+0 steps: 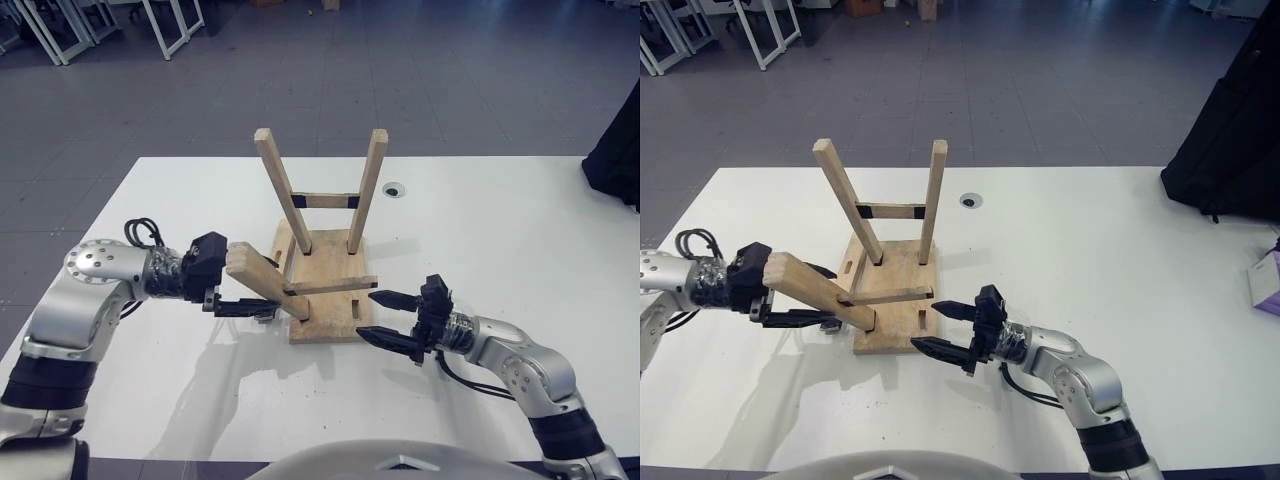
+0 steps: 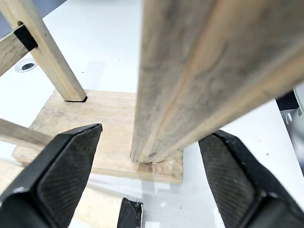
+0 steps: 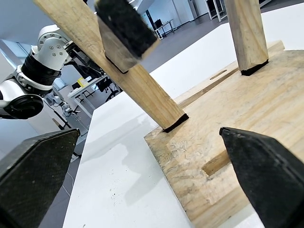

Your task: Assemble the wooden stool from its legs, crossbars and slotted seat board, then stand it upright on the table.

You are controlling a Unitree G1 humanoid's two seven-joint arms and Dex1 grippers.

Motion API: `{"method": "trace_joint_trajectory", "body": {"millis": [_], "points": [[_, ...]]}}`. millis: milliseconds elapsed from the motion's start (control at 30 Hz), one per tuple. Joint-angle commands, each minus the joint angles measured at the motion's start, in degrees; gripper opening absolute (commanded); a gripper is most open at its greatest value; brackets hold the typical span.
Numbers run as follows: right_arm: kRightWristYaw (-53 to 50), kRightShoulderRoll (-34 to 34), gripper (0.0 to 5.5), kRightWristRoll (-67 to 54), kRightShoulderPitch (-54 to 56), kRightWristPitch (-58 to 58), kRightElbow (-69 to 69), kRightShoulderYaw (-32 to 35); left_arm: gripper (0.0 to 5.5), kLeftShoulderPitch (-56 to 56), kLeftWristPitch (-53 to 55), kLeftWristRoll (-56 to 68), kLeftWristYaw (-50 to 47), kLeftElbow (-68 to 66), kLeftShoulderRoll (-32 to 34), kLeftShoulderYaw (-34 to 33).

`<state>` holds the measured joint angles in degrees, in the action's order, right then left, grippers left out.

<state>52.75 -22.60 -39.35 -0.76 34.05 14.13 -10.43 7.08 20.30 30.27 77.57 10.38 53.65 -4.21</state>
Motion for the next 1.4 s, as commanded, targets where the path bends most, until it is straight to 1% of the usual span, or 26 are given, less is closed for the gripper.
{"method": "trace_joint_trajectory", "body": {"millis": [33, 167, 300, 367, 467, 633, 800, 867, 933, 967, 1000, 1067, 1233, 1400], "points": [[-0.5, -0.2, 5.5, 0.6, -0.4, -0.1, 0.6, 0.3, 3.63, -1.5, 2.1, 4.9, -2.5, 5.8, 1.0, -8.0], [-0.6, -0.1, 5.5, 0.8, -0.7, -0.3, 0.4, 0.4, 3.63, 0.2, 4.8, 11.9, -5.3, 9.1, 0.5, -15.1], [-0.1, -0.4, 5.5, 1.1, -0.6, -0.2, 0.4, 0.4, 3.63, 0.8, 6.2, 18.2, -6.9, 11.9, 1.7, -24.0], [-0.1, -0.3, 5.5, 1.2, -0.5, -0.2, 0.1, 0.6, 3.63, 2.6, 7.6, 22.9, -8.3, 12.8, 1.5, -26.7], [0.0, -0.3, 5.5, 1.3, 0.1, -0.2, -0.4, 0.7, 3.63, 4.6, 8.9, 28.2, -10.6, 13.6, 0.4, -28.2], [0.3, -0.4, 5.5, 1.4, 0.8, 0.0, -0.9, 0.6, 3.63, 9.1, 10.1, 34.5, -19.1, 14.0, -3.1, -27.3], [-0.1, -0.3, 5.5, 1.6, 0.5, -0.2, -0.8, 0.8, 3.63, 10.3, 13.5, 50.4, -29.4, 20.4, -6.3, -25.9], [-0.5, -0.2, 5.5, 1.6, 0.1, -0.2, -0.5, 0.9, 3.63, 5.1, 16.5, 51.2, -30.7, 22.4, -8.2, -20.7], [-0.6, -0.2, 5.5, 1.7, -0.2, -0.1, -0.1, 0.5, 3.63, -3.5, 17.7, 39.5, -30.0, 19.7, -10.0, -8.7], [-0.6, -0.2, 5.5, 1.7, -0.2, 0.0, 0.0, 0.3, 3.63, -6.2, 17.3, 34.2, -29.3, 18.1, -10.6, -3.9], [-0.7, -0.2, 5.5, 1.7, 0.0, 0.2, 0.1, 0.2, 3.63, -7.6, 16.5, 30.1, -28.8, 16.6, -11.3, -0.4], [-0.6, -0.3, 5.5, 1.8, 0.9, 0.4, -0.2, 0.1, 3.63, -7.6, 15.0, 27.2, -28.3, 14.4, -12.4, 2.2], [-1.1, -0.2, 5.5, 1.7, 1.1, 0.7, 0.1, 0.1, 3.63, -4.9, 13.1, 29.8, -28.2, 14.9, -12.2, 0.0], [-1.8, -0.2, 5.5, 1.0, 0.4, 1.4, 1.3, 0.1, 3.63, -1.4, 12.2, 38.3, -30.5, 17.6, -12.6, -7.1]]}}
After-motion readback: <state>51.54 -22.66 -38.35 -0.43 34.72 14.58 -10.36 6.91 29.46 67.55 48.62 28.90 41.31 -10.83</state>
